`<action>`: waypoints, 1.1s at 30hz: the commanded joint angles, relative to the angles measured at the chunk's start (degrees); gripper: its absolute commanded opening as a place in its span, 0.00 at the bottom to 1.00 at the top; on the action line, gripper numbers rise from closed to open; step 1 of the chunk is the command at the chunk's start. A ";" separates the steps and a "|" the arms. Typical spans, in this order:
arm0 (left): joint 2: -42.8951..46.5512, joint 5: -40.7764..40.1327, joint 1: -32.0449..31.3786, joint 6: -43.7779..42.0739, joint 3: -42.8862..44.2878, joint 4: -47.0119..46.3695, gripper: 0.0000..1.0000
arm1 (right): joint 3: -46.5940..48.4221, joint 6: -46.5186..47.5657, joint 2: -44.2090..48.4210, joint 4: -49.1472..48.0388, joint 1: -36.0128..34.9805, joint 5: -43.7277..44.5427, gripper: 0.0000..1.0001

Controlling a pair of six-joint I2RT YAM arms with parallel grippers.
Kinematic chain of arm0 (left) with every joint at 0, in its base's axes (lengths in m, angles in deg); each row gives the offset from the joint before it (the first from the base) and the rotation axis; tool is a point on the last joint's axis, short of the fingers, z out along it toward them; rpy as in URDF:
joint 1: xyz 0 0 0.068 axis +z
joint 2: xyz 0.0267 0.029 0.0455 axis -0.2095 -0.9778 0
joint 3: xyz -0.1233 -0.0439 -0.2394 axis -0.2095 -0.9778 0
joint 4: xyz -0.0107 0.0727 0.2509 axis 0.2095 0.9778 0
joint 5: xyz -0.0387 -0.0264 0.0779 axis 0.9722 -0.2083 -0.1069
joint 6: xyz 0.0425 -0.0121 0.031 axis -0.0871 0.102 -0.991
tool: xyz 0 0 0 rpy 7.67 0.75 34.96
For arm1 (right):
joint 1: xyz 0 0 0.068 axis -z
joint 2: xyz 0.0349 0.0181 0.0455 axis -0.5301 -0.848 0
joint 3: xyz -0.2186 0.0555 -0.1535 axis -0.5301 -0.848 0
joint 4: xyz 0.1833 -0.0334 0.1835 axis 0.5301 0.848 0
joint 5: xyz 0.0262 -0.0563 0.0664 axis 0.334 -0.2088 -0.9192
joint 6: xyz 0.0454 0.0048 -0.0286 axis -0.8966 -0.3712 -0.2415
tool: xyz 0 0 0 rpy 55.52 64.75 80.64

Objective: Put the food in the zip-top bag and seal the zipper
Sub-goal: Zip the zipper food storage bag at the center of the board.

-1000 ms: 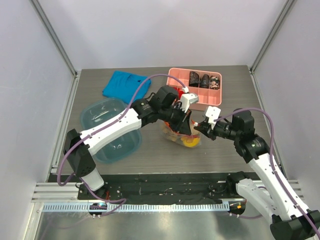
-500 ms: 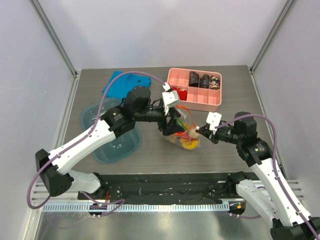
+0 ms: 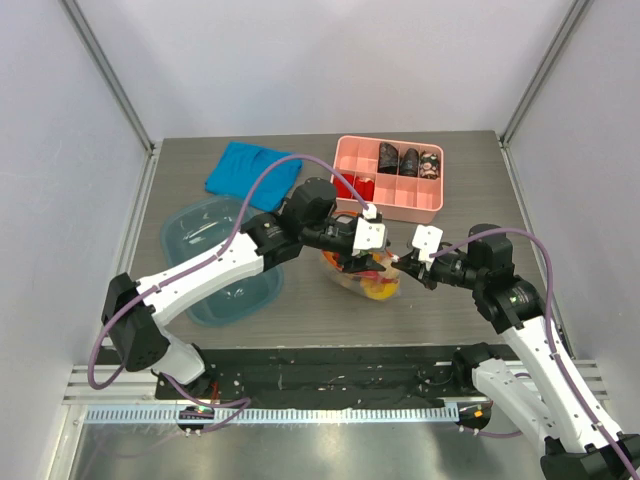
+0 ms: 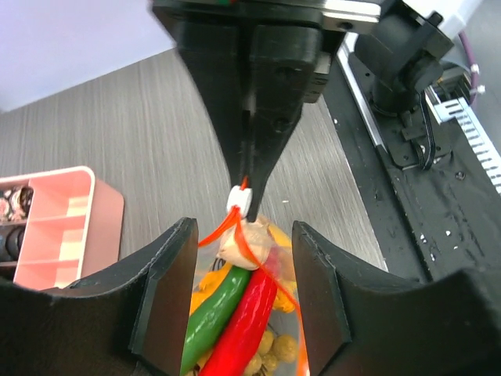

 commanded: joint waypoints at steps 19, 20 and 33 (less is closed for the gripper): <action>-6.07 -0.83 -2.95 -6.71 6.09 2.65 0.13 | -0.05 0.76 2.26 -0.28 -0.33 0.27 0.01; -5.98 -1.28 -2.86 -7.06 6.09 3.27 0.10 | -0.22 0.76 2.53 -0.20 -0.41 0.88 0.01; -2.91 -1.99 4.43 -12.87 6.27 15.23 0.00 | -2.86 -0.38 5.52 -0.37 -0.33 5.10 0.01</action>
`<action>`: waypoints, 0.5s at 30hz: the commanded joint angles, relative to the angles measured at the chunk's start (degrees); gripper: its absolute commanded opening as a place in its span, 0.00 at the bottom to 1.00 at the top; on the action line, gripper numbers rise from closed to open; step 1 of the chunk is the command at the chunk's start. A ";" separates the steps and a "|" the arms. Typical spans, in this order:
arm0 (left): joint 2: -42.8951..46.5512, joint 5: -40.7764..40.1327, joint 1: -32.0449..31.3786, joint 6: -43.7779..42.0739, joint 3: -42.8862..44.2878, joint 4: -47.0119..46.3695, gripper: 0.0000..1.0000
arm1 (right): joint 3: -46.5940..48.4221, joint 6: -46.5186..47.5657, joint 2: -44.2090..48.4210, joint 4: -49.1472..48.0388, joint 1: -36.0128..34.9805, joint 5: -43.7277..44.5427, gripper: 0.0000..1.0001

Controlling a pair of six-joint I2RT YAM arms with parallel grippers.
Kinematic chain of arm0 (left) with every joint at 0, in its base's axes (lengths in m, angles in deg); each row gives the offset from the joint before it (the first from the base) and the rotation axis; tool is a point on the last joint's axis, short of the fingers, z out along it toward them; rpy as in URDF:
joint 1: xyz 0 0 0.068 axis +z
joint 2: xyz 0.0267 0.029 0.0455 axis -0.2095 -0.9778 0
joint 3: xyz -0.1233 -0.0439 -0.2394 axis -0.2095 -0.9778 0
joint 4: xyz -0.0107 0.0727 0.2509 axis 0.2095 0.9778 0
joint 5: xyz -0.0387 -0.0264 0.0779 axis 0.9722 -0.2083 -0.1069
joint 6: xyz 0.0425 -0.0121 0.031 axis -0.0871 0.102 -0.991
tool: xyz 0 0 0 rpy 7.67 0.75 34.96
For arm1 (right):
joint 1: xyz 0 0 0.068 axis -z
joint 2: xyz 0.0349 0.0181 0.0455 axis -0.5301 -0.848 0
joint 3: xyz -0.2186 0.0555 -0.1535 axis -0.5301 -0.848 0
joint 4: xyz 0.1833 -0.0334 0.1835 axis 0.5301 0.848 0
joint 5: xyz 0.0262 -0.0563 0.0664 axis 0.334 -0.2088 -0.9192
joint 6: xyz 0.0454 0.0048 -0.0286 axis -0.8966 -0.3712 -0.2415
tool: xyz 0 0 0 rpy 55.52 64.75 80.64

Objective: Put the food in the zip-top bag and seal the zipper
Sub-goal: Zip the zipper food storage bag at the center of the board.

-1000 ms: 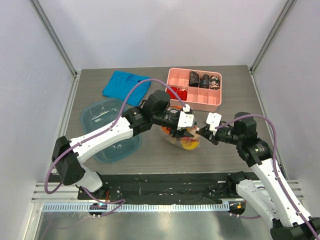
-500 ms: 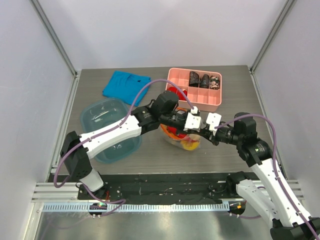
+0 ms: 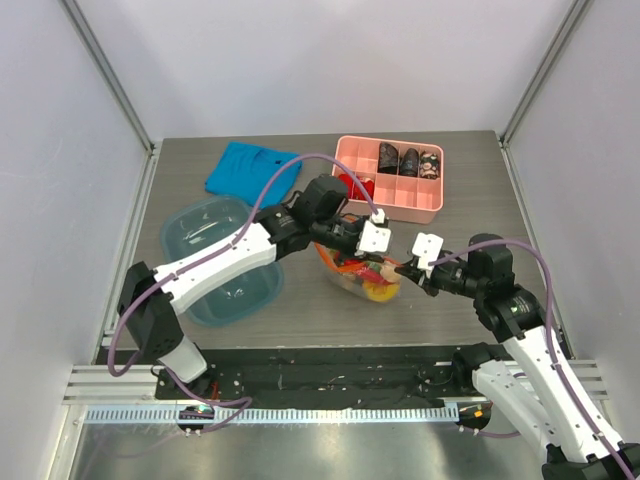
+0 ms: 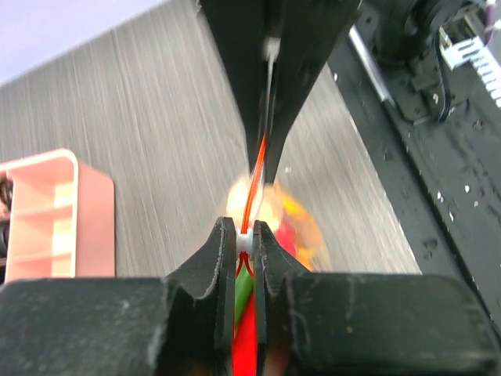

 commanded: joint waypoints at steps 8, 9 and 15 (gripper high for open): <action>6.86 -4.24 7.75 -5.97 0.56 14.29 0.00 | -0.92 -1.68 3.91 -1.44 0.16 4.62 0.01; 7.30 -4.25 8.54 -6.76 0.38 14.74 0.00 | -1.01 -1.77 4.17 -1.53 0.24 5.05 0.01; 9.41 -4.25 14.86 -9.40 -0.58 19.48 0.00 | -1.01 -2.82 4.79 -1.53 0.24 7.34 0.01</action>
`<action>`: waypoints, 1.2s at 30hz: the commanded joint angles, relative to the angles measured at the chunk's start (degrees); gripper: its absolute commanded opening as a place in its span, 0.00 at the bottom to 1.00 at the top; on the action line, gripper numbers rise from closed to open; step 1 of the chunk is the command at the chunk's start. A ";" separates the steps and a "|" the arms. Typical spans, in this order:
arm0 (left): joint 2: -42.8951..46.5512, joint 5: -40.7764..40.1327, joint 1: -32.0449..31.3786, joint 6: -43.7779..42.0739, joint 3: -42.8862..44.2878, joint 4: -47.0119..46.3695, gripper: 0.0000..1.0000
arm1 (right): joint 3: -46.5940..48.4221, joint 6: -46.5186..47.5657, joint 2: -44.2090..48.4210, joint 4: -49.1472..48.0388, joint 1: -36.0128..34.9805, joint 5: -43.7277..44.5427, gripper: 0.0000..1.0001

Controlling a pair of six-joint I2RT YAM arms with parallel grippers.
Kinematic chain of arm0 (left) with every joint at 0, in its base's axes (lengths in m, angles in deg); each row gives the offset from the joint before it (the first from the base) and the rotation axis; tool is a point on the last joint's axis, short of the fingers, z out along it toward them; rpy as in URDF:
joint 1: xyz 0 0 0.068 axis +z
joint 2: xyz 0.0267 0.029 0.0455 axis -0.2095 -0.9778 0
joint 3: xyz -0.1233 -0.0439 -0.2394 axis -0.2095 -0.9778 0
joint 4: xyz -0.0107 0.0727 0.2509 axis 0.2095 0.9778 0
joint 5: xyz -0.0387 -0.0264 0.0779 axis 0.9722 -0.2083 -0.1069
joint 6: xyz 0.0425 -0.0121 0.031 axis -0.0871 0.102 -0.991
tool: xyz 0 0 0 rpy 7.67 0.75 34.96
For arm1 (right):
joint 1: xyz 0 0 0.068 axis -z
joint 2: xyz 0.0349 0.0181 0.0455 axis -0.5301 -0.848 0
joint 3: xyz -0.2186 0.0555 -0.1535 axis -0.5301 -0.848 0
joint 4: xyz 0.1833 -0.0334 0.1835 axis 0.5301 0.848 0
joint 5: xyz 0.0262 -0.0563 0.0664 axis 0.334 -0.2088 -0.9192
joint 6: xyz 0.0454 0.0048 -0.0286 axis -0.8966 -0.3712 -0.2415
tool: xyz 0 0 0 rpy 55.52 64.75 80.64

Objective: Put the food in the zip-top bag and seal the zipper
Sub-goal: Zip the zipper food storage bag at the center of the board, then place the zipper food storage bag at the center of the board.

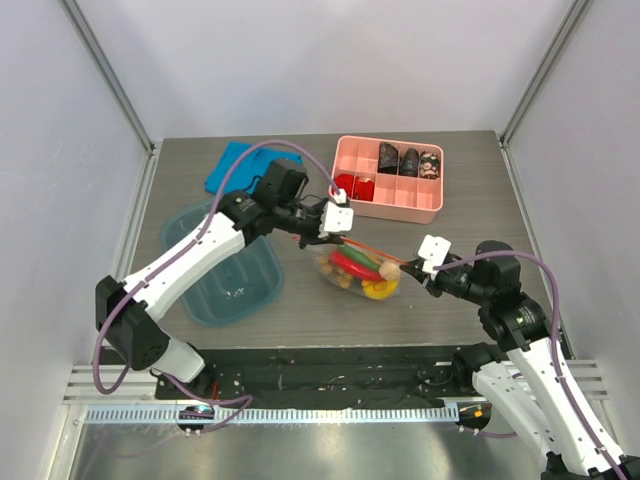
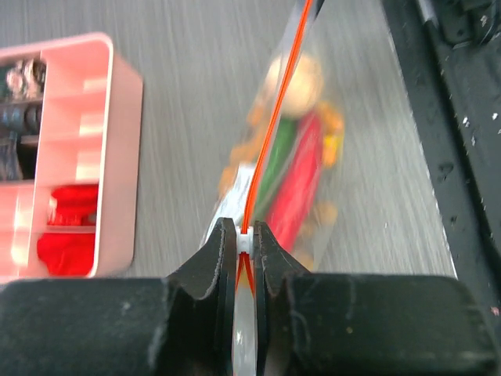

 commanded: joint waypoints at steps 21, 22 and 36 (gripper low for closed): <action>7.37 -3.64 16.58 -6.32 -3.79 11.22 0.02 | 1.75 -1.95 -2.11 -1.33 0.77 9.46 0.01; 7.55 -3.20 16.58 -5.71 -3.97 10.95 0.03 | 1.58 -1.26 -2.29 -1.51 0.77 9.19 0.01; 2.54 -4.78 16.49 8.89 4.11 4.10 0.00 | 9.03 3.93 -15.46 -11.09 0.95 8.75 0.01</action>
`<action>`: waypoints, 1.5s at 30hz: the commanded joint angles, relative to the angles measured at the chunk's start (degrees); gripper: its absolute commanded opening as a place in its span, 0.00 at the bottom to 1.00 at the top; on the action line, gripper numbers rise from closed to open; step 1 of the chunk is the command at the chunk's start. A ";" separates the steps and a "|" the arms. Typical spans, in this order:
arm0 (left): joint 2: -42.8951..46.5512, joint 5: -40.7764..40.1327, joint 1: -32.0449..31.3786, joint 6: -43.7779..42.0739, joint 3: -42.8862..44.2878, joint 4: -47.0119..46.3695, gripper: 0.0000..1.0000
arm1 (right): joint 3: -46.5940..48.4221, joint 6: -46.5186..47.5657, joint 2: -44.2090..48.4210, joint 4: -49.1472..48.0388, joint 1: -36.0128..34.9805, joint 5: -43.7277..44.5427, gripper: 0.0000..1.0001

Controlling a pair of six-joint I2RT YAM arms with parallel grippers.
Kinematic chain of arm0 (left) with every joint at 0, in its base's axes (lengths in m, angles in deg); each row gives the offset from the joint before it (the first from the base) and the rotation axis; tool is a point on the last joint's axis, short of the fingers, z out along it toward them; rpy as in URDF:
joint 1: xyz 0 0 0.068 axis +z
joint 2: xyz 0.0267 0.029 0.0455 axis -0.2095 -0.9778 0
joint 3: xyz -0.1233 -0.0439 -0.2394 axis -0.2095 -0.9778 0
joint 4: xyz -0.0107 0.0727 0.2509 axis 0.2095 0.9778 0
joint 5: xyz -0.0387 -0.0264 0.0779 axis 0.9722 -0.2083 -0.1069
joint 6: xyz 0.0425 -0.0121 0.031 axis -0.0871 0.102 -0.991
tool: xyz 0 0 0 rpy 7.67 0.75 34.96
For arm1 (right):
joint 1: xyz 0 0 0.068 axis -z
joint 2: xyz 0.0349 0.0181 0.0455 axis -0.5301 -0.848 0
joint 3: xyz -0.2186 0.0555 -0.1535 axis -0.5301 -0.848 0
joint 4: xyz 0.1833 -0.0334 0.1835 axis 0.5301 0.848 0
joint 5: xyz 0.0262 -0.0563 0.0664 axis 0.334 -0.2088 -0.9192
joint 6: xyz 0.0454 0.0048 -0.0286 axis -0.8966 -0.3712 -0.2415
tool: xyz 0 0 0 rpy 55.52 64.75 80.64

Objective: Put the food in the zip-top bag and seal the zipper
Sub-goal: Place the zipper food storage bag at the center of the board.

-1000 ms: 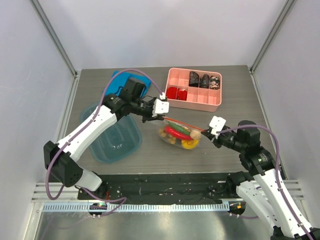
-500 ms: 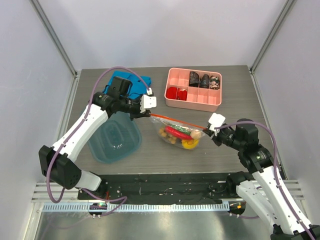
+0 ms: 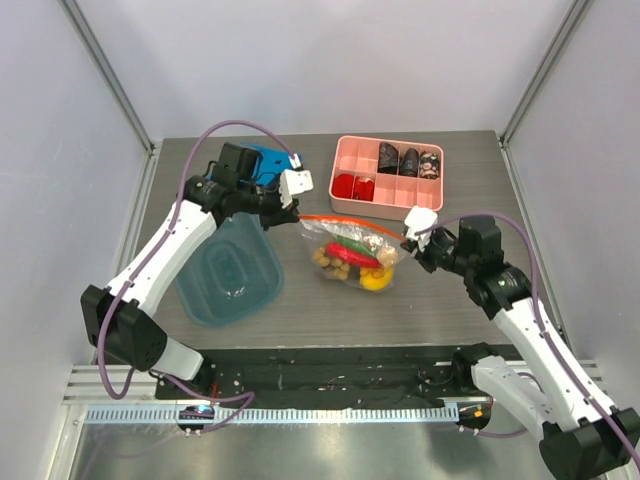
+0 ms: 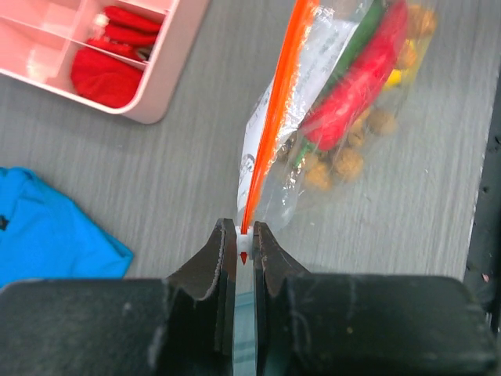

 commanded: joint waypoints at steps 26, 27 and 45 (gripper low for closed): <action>9.83 0.96 -11.70 2.80 -17.98 -1.62 0.00 | -2.20 28.63 3.45 23.76 1.06 -15.55 0.04; 9.92 1.04 -12.05 3.15 -19.29 -1.53 0.00 | -3.34 29.07 4.23 24.30 0.89 -15.64 0.06; 20.46 0.70 -14.08 17.45 -17.12 2.87 1.00 | 4.55 9.95 14.88 30.30 0.97 -16.27 0.95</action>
